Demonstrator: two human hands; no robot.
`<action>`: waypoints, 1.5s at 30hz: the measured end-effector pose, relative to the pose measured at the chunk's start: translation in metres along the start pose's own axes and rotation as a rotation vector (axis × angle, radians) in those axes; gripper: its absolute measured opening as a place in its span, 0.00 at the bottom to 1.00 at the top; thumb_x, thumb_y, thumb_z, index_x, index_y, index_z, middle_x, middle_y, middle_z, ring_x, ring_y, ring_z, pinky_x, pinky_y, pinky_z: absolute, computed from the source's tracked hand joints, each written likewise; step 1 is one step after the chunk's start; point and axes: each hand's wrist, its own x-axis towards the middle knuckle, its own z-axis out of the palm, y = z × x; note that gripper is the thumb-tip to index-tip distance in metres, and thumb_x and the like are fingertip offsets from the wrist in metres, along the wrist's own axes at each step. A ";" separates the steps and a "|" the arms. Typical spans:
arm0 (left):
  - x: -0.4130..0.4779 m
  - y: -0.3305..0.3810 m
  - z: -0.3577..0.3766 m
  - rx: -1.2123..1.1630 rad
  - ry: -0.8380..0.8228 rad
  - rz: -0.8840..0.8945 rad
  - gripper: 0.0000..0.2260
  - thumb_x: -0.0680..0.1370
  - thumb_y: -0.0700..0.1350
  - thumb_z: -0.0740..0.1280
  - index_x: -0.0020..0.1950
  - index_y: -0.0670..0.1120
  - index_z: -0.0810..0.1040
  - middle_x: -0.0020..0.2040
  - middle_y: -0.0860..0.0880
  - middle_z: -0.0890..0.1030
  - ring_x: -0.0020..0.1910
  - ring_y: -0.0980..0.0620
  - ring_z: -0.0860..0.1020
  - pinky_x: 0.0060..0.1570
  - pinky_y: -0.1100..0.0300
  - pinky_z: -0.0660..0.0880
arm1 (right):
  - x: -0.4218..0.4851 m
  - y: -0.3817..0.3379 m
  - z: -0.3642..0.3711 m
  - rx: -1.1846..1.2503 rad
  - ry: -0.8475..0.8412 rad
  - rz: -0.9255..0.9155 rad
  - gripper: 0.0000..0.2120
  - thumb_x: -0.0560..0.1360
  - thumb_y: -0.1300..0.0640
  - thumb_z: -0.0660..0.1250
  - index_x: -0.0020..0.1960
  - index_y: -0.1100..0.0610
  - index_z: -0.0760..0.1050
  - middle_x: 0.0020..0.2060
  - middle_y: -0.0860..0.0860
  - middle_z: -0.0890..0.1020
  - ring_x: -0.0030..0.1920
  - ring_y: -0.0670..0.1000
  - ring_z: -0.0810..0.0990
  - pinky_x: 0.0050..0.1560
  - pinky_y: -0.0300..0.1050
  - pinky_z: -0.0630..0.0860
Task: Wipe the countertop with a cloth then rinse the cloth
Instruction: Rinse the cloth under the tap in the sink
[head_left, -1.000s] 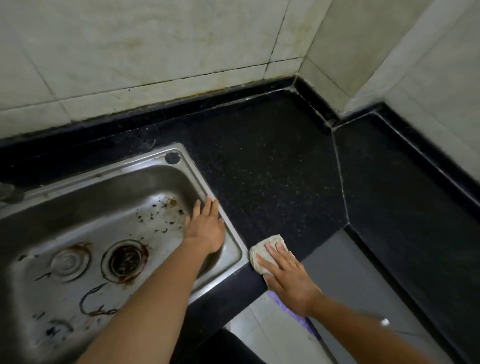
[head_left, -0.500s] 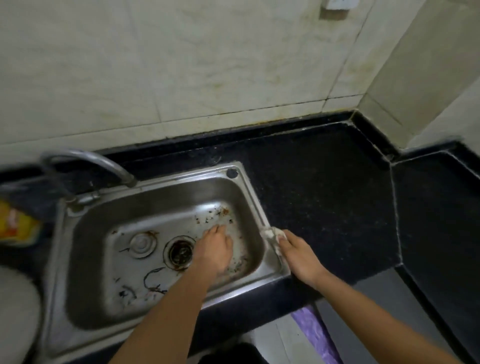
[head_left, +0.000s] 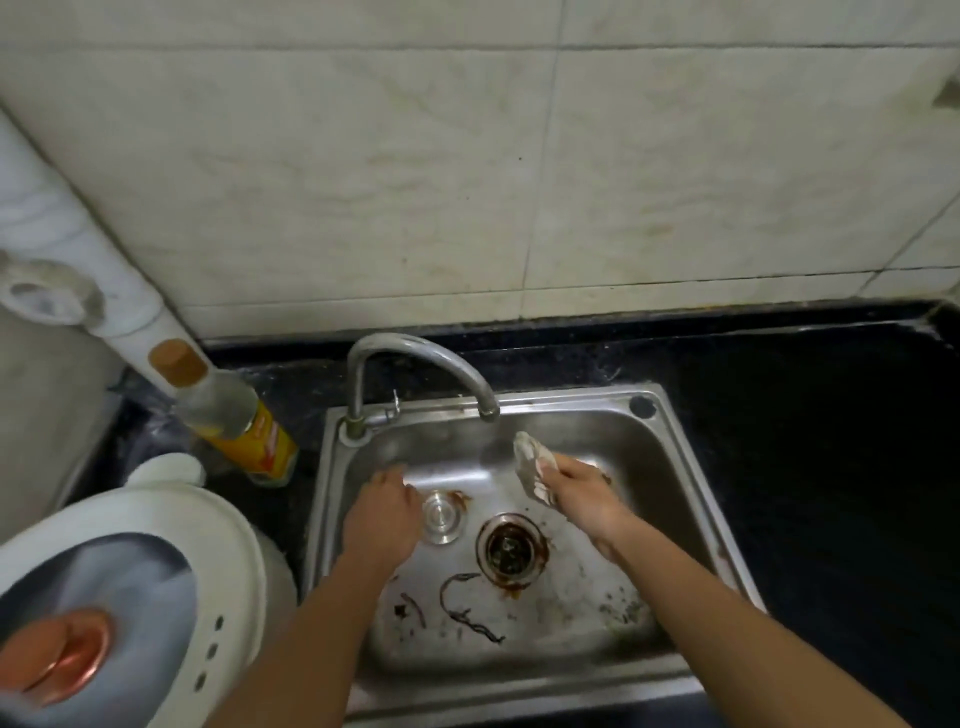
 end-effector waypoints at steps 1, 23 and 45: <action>0.010 -0.002 -0.005 -0.051 0.037 -0.015 0.18 0.80 0.45 0.57 0.70 0.47 0.68 0.63 0.43 0.75 0.60 0.45 0.74 0.57 0.51 0.72 | 0.006 -0.002 0.009 -0.004 0.006 0.006 0.13 0.81 0.54 0.60 0.63 0.54 0.78 0.56 0.50 0.82 0.58 0.50 0.79 0.57 0.40 0.73; 0.090 0.015 -0.008 -0.487 0.201 -0.097 0.17 0.82 0.50 0.55 0.40 0.44 0.74 0.31 0.48 0.72 0.32 0.52 0.72 0.36 0.58 0.66 | 0.071 -0.017 0.033 0.294 -0.152 0.200 0.12 0.80 0.59 0.62 0.61 0.54 0.78 0.51 0.52 0.85 0.51 0.51 0.84 0.53 0.46 0.79; 0.070 0.002 0.007 -0.523 0.226 -0.075 0.16 0.82 0.47 0.58 0.67 0.47 0.75 0.61 0.46 0.79 0.60 0.50 0.76 0.54 0.64 0.67 | 0.068 -0.017 0.038 0.339 -0.274 0.206 0.15 0.75 0.58 0.70 0.61 0.56 0.78 0.53 0.53 0.84 0.53 0.51 0.83 0.49 0.44 0.79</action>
